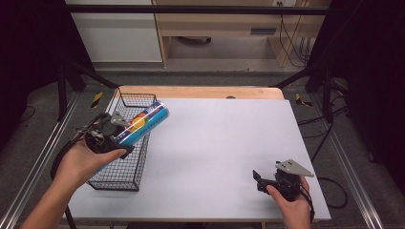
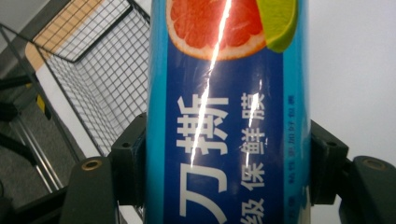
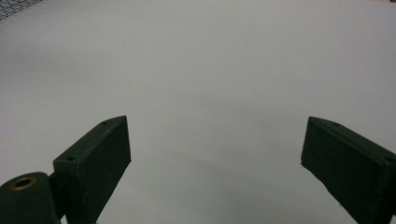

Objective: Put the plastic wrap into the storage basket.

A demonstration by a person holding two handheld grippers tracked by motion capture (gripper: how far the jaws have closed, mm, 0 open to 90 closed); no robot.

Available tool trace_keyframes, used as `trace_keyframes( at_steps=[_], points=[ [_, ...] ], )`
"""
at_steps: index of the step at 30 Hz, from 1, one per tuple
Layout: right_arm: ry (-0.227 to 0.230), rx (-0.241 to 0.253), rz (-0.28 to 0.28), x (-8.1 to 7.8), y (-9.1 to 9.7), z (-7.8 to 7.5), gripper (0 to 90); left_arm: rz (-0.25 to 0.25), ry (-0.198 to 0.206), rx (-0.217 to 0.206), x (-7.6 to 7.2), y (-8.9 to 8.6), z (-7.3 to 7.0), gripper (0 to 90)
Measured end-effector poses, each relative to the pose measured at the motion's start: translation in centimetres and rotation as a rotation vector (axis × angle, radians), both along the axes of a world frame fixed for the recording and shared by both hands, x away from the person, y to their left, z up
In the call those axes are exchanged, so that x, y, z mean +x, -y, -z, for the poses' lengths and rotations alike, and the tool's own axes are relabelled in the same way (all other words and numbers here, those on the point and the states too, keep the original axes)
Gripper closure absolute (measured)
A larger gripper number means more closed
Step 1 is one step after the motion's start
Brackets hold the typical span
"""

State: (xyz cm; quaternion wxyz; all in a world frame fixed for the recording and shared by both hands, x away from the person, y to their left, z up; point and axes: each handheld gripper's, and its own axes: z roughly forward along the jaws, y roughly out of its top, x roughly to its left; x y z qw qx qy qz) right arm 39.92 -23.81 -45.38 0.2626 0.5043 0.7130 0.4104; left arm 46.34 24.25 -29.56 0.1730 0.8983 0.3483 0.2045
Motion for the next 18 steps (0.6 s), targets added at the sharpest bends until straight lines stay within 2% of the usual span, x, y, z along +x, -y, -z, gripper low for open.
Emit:
trace_keyframes(
  at_steps=[2, 8, 13, 18],
  points=[
    [-0.012, 0.000, 0.002, -0.1, 0.3, 0.1, 8.5, -0.027, -0.005, 0.017, -0.2, 0.0, -0.2, 31.9],
    [-0.003, 0.002, 0.003, -0.2, 0.5, -0.1, 8.6, -0.063, -0.007, 0.017, -0.6, 0.1, -0.5, 31.9],
    [-0.002, 0.001, -0.002, -0.3, 0.3, -0.1, 8.6, -0.122, -0.003, 0.013, -1.0, -0.1, -1.2, 31.9],
    [-0.009, -0.004, 0.001, -0.2, 0.3, 0.1, 8.7, -0.154, -0.023, 0.014, -1.2, -0.5, -1.3, 31.9]
  ],
)
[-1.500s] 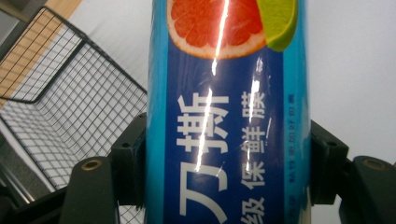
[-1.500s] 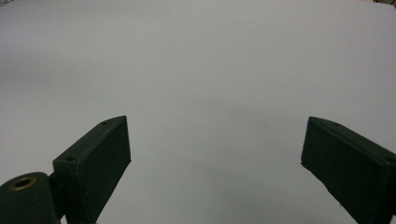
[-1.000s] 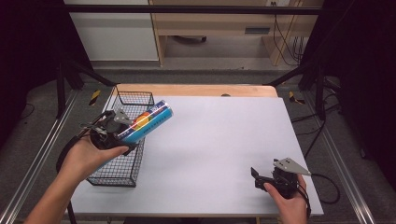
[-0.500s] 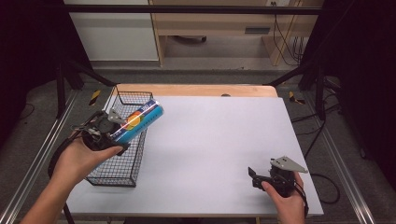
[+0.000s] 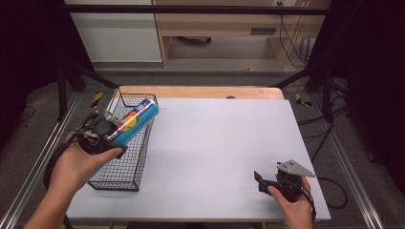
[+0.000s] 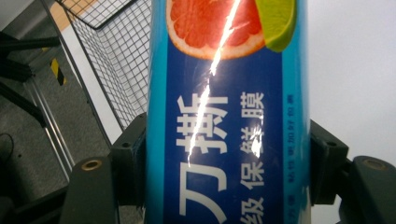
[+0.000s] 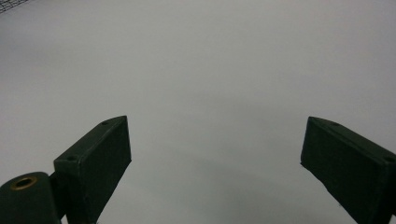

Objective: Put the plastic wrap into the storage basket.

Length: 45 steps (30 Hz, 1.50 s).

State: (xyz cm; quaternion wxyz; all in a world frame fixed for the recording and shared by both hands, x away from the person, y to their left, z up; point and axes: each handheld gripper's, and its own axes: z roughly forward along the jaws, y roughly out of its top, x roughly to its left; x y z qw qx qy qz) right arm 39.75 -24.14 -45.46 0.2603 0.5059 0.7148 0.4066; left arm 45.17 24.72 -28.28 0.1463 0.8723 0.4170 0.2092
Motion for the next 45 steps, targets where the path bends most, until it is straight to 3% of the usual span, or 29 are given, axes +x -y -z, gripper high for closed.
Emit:
trace_keyframes(
  at_steps=[10, 17, 25, 45],
  points=[
    [-0.002, 0.003, -0.004, 0.0, 0.2, 0.0, 8.8, -0.025, -0.009, 0.013, 0.4, -0.9, 0.5, 31.9],
    [-0.005, -0.001, 0.000, 0.0, 0.2, 0.1, 8.8, -0.075, -0.043, 0.011, 0.9, -1.2, 1.5, 31.9],
    [-0.001, 0.009, -0.006, -0.1, 0.1, 0.1, 8.6, -0.095, -0.066, 0.020, 1.5, -1.4, 2.4, 31.9],
    [-0.006, 0.015, -0.012, -0.1, 0.1, 0.1, 8.7, -0.137, -0.060, 0.033, 1.7, -1.9, 2.6, 31.9]
  ],
)
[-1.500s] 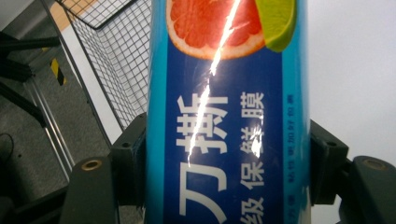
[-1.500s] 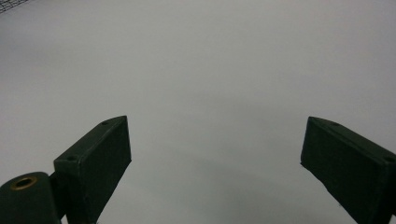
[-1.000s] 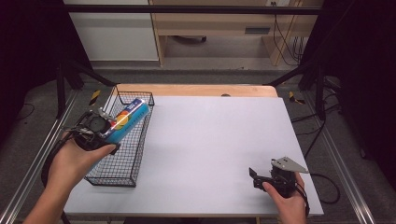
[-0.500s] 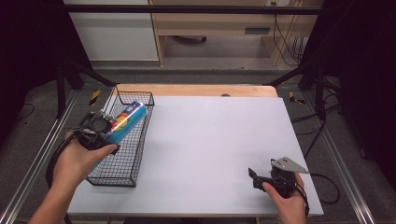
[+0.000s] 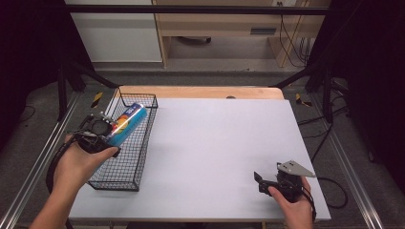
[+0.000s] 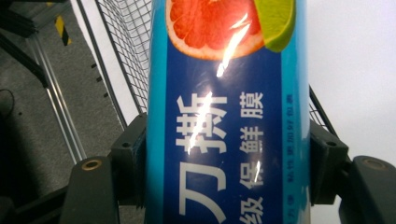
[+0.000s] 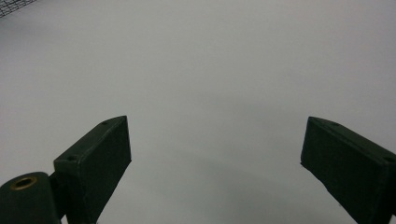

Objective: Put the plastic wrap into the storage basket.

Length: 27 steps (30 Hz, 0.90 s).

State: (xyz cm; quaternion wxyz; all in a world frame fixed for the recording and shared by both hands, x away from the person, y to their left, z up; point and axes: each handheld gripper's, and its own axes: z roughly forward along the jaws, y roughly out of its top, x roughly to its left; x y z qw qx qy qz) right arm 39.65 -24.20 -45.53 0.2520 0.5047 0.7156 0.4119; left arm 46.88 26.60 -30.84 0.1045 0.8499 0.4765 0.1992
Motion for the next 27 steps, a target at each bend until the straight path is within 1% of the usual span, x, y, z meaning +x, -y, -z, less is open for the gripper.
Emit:
trace_keyframes(
  at_steps=[5, 6, 7, 14, 25, 27],
  points=[
    [0.000, -0.002, -0.002, 0.0, 0.0, 0.0, 8.6, -0.002, -0.012, -0.004, 0.0, 0.0, 0.2, 31.9],
    [-0.002, -0.001, -0.003, 0.0, 0.0, 0.0, 8.7, -0.006, -0.015, -0.011, 0.0, -0.1, 0.3, 31.9],
    [-0.003, -0.002, -0.003, 0.0, 0.0, 0.0, 8.6, -0.006, -0.015, -0.004, 0.0, -0.1, 0.3, 31.9],
    [-0.001, -0.002, -0.002, 0.0, 0.0, 0.0, 8.7, -0.013, -0.018, -0.003, 0.0, -0.3, 0.5, 31.9],
    [-0.003, -0.002, -0.006, 0.1, -0.1, 0.1, 8.7, -0.025, -0.028, -0.007, -0.1, -0.6, 0.9, 31.9],
    [-0.008, -0.001, -0.007, 0.0, -0.2, 0.1, 8.7, -0.033, -0.034, -0.015, 0.0, -0.6, 1.0, 31.9]
  ],
)
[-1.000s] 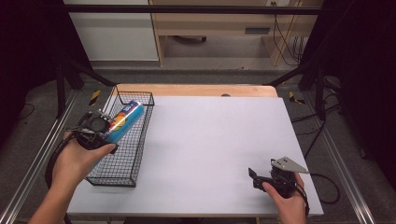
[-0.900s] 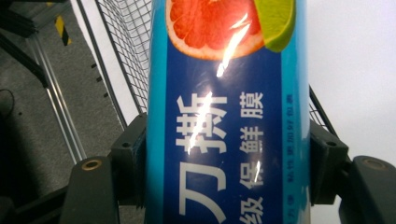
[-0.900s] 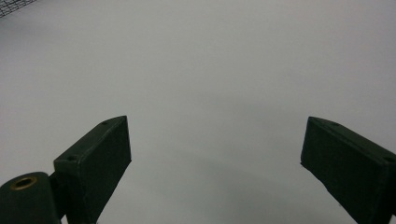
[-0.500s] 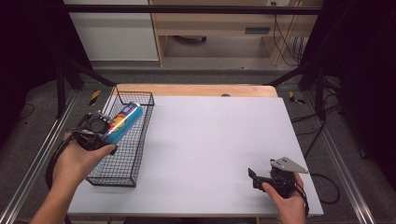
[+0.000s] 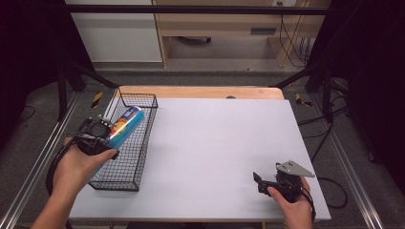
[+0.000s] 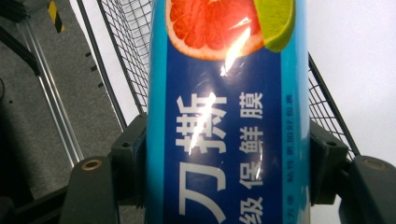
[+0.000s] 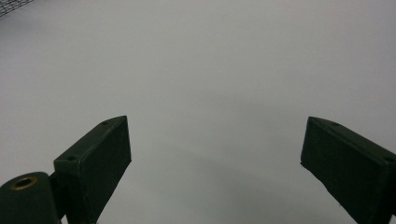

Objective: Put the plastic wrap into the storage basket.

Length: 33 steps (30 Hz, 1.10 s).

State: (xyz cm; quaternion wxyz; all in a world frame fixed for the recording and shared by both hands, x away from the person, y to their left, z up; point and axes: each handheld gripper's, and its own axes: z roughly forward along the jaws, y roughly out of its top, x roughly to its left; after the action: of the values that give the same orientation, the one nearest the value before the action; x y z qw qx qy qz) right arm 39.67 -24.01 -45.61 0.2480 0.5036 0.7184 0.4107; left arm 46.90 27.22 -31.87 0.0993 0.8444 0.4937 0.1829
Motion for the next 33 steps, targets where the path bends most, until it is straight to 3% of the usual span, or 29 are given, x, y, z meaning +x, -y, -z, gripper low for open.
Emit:
trace_keyframes(
  at_steps=[18, 33],
  points=[
    [0.003, -0.002, -0.006, 0.0, 0.0, 0.0, 8.7, -0.034, -0.028, -0.026, 0.3, -0.5, 1.5, 31.9],
    [0.005, -0.004, -0.011, 0.0, 0.0, 0.0, 8.7, -0.048, -0.079, 0.004, 1.0, -0.5, 2.4, 31.9]
  ],
)
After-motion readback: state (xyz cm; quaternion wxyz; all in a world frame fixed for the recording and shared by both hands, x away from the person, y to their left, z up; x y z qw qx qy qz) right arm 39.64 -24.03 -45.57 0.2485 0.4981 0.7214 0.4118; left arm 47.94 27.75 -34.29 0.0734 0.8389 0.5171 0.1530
